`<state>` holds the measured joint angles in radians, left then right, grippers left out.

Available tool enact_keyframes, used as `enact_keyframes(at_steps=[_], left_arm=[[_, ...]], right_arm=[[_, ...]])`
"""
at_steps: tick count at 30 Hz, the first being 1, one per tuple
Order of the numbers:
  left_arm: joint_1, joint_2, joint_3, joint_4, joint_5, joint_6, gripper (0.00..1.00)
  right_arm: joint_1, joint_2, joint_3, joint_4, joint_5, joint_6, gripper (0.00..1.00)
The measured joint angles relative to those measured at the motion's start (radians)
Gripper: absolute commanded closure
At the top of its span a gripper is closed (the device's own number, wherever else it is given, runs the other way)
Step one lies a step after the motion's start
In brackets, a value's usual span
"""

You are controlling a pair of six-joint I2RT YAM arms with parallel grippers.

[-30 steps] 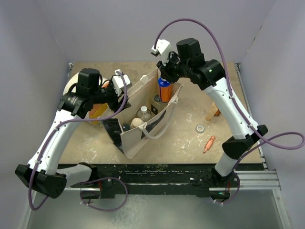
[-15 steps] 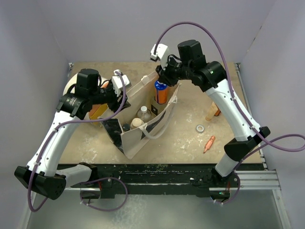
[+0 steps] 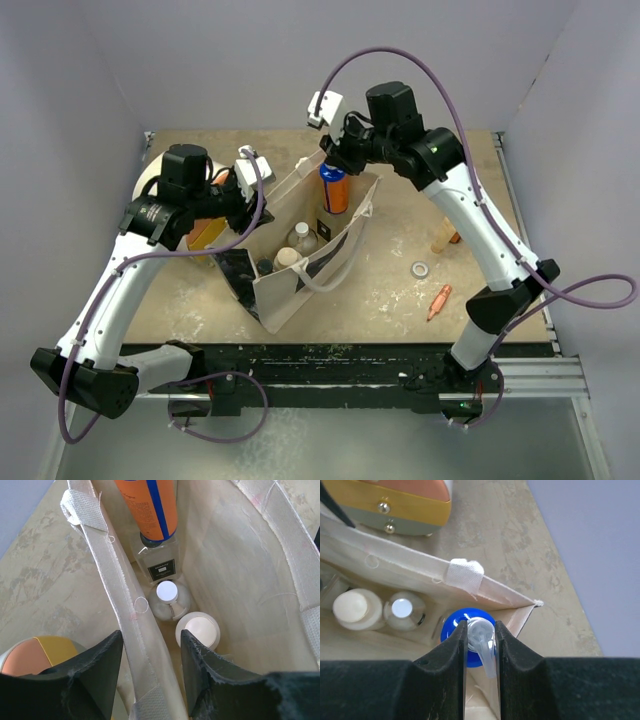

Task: Place the personal care products into the canvas bag
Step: Place the care product in the canvas bag.

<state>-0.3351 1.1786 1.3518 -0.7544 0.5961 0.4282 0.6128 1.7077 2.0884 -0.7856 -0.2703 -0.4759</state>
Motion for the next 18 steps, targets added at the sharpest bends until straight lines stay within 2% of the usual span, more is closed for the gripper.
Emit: enact_keyframes(at_steps=[7,18], left_arm=[[0.000,0.000,-0.003,0.007,0.001,0.000,0.54],[0.000,0.000,-0.004,0.007,0.003,0.000,0.55]], right_arm=[[0.006,-0.013,-0.065,0.109,0.055,-0.022,1.00],[0.007,-0.060,-0.114,0.108,0.076,-0.059,1.00]])
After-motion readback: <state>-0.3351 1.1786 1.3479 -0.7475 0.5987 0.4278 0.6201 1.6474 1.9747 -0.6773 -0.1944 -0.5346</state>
